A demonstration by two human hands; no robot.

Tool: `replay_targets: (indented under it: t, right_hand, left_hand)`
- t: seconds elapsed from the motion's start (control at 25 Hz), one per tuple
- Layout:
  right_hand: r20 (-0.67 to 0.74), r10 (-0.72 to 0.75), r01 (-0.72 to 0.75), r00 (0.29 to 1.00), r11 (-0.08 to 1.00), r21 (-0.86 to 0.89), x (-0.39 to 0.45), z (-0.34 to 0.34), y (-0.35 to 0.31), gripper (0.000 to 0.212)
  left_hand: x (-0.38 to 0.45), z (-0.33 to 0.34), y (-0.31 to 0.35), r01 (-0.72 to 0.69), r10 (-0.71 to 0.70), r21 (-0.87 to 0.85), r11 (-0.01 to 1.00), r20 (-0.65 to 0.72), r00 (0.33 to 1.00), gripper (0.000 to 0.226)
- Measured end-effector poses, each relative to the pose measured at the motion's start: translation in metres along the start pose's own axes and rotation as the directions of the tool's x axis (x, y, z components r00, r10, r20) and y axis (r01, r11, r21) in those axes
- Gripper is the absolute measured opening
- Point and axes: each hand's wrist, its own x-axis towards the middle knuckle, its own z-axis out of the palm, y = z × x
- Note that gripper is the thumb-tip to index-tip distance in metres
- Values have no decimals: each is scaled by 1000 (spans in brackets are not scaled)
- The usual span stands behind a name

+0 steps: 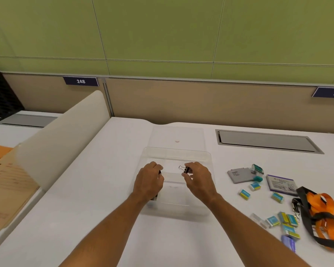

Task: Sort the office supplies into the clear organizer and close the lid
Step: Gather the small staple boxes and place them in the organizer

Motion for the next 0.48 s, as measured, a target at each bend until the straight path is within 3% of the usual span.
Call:
replay_targets:
  t: [0.28,0.48]
  right_hand:
    - [33,-8,11,999,996,-94,4,30,-21,35]
    - [103,-29,42,994,990,-132,5,52,-38,30]
  left_hand:
    - [-7,-3,-42,-28,-1,125,992,229,974,38]
    - [-7,-7,-56,-89,64,186,979,135,989,45]
